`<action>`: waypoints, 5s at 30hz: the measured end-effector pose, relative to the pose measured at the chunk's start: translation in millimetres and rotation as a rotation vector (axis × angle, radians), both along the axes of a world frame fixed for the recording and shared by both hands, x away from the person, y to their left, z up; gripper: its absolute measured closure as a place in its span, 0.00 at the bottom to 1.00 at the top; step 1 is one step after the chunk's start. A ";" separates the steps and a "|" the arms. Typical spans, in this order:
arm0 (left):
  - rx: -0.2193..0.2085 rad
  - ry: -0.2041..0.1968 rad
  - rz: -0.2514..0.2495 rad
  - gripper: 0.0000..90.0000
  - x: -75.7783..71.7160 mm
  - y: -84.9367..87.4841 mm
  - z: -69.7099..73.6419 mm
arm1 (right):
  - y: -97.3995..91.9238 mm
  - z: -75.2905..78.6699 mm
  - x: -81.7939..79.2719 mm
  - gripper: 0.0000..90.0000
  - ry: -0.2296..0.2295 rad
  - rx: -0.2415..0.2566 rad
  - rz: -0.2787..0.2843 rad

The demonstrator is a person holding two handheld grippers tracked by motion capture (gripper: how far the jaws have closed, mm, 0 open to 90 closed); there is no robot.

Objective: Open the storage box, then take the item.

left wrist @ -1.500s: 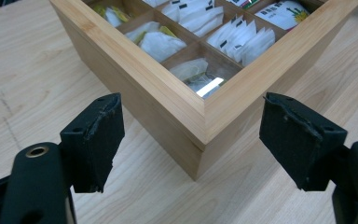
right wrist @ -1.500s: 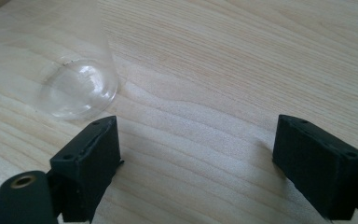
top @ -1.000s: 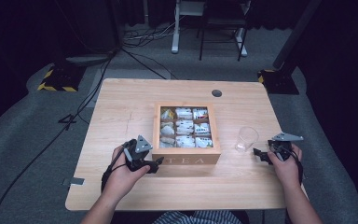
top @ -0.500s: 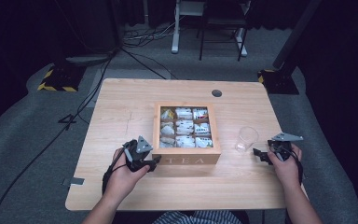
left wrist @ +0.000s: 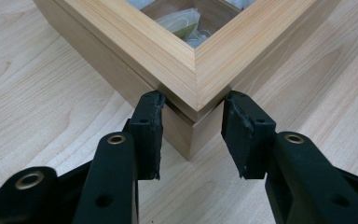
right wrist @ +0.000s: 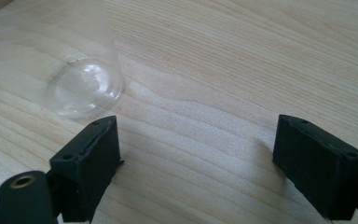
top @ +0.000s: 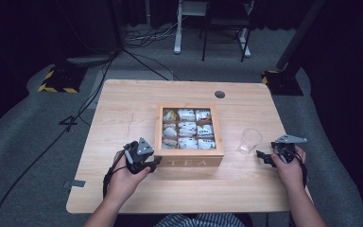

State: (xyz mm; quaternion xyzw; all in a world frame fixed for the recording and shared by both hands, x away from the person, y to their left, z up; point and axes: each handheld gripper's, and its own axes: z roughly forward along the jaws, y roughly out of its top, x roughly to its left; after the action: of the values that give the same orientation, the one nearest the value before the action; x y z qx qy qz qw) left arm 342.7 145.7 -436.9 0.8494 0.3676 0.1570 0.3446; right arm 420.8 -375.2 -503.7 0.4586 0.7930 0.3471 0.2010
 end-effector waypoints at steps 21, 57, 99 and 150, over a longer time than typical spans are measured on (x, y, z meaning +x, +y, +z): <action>0.006 -0.047 0.030 0.65 -0.1 -4.2 10.2 | 1.5 0.0 -4.1 0.17 0.000 -0.001 0.017; -0.082 -0.215 0.080 0.52 15.4 -4.4 46.9 | 0.7 -0.2 -12.7 0.17 -0.003 -0.002 0.029; -0.064 -0.379 0.101 0.61 48.9 -8.6 72.0 | 10.3 20.9 -48.6 0.28 -0.008 0.011 -0.015; -0.061 -0.331 0.086 0.62 58.2 -6.5 85.4 | 117.7 91.5 -64.5 0.34 0.011 0.168 0.251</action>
State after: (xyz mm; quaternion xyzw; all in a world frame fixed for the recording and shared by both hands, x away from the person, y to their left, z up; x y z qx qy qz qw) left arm 400.9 139.1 -351.4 0.7846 0.3463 0.2983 0.4190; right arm 356.3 -257.5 -412.2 0.3728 0.8136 0.4318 0.1125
